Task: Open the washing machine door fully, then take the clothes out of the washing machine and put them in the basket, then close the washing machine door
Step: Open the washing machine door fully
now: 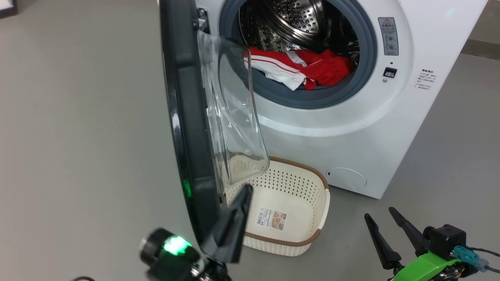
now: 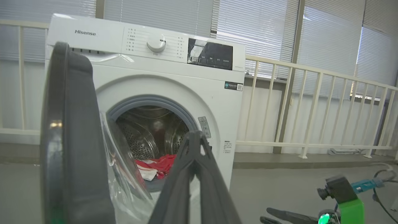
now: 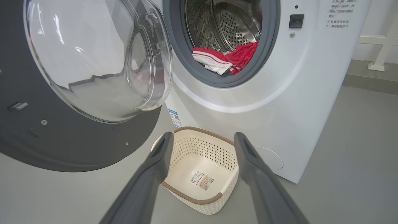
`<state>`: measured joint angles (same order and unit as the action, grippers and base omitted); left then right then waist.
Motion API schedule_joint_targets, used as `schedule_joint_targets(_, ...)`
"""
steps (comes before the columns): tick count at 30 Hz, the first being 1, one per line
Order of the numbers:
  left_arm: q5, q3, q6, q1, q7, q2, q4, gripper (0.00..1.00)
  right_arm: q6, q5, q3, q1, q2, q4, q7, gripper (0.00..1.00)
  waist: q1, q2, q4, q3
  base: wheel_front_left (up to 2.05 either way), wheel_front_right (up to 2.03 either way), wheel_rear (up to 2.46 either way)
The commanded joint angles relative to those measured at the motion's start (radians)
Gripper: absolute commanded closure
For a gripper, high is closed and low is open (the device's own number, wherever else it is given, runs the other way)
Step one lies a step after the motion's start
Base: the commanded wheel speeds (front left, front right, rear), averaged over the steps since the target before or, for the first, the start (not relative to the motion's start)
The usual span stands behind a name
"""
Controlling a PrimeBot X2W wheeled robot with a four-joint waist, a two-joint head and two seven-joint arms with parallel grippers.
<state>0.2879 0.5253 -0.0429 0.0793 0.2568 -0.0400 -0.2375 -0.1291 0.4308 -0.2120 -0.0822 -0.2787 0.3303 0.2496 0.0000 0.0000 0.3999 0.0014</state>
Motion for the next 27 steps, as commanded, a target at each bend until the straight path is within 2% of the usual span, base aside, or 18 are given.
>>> schedule_joint_targets(1, 0.009, -0.013, 0.008, 0.016, 0.001, -0.010, 0.008, 1.00, -0.002, -0.002, -0.021, -0.025, -0.016, -0.022, 0.012, 0.00, 0.0000, 0.0000, -0.003, 0.004, 0.00, 0.00, 0.00)
schedule_joint_targets(5, 0.059, 0.031, 0.019, 0.020, -0.001, -0.010, 0.166, 1.00, -0.002, 0.001, -0.033, -0.035, -0.021, -0.021, 0.012, 0.00, 0.0000, 0.0000, -0.011, 0.012, 0.00, 0.00, 0.00)
schedule_joint_targets(7, 0.113, 0.025, 0.026, 0.024, 0.001, -0.010, 0.235, 1.00, -0.002, 0.002, -0.036, -0.040, -0.024, -0.021, 0.012, 0.00, 0.0000, 0.0000, -0.016, 0.016, 0.00, 0.00, 0.00)
schedule_joint_targets(13, 0.156, -0.006, 0.029, 0.069, 0.004, -0.010, 0.392, 1.00, -0.002, 0.002, -0.030, -0.042, -0.029, -0.026, 0.012, 0.00, 0.0000, 0.0000, -0.020, 0.025, 0.00, 0.00, 0.00)
schedule_joint_targets(27, 0.141, -0.138, 0.055, 0.084, 0.005, -0.010, 0.428, 1.00, -0.002, -0.001, -0.015, -0.049, -0.030, -0.035, 0.012, 0.00, 0.0000, 0.0000, -0.010, 0.044, 0.00, 0.00, 0.00)
